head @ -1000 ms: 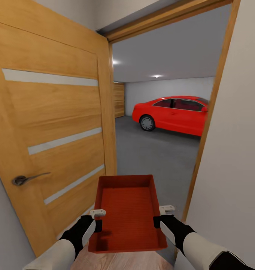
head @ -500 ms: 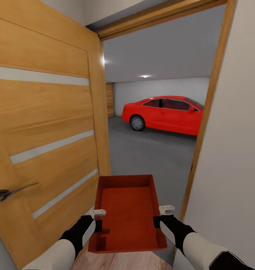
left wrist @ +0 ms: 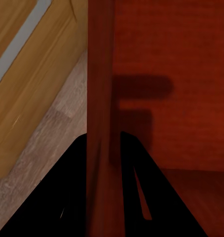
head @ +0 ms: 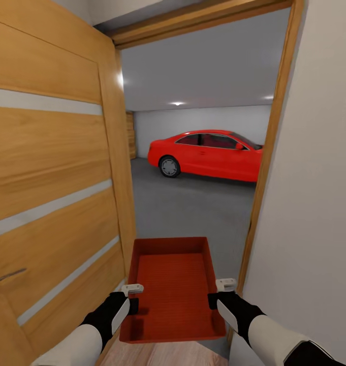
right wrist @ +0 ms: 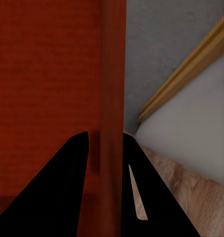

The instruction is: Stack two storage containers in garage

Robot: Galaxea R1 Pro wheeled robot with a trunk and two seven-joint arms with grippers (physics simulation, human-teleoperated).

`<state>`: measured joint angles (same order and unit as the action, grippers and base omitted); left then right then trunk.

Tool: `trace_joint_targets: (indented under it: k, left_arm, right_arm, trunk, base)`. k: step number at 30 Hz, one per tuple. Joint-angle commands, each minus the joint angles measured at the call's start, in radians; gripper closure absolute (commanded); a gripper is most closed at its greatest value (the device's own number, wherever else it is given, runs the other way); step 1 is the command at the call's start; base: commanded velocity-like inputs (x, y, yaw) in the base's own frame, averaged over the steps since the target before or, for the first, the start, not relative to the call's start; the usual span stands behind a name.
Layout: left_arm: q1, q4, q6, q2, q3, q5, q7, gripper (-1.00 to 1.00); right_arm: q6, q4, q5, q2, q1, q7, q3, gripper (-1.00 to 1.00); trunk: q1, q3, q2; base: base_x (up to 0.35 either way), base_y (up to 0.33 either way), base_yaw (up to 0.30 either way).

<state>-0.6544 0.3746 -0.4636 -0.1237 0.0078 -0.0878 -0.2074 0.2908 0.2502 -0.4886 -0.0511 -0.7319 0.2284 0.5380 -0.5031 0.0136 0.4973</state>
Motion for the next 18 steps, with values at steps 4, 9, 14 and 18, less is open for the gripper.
trace_joint_targets:
  k: [4,9,14,18]
  left_arm:
    - [0.001,-0.010,-0.009,0.044,-0.006,0.016,-0.014,1.00]
    - [0.001,-0.010,-0.009,0.044,-0.006,0.016,-0.014,1.00]
    - [0.001,-0.010,-0.009,0.045,-0.006,0.016,-0.014,1.00]
    - [0.001,-0.010,-0.009,0.045,-0.005,0.016,-0.014,1.00]
  right_arm:
    - [-0.027,0.004,-0.001,0.000,-0.001,0.006,0.011,1.00]
    - [-0.027,0.004,-0.001,0.000,-0.001,0.006,0.011,1.00]
    - [-0.027,0.004,-0.001,0.000,-0.001,0.006,0.011,1.00]
    - [-0.027,0.004,-0.001,0.000,-0.001,0.006,0.011,1.00]
  trunk:
    - [-0.001,0.000,0.001]
    - [-0.001,0.000,0.001]
    - [-0.001,0.000,0.001]
    - [-0.001,0.000,0.001]
  base:
    - [0.119,0.159,-0.241]
    - [0.119,0.159,-0.241]
    - [0.119,0.159,-0.196]
    - [0.120,0.170,-0.025]
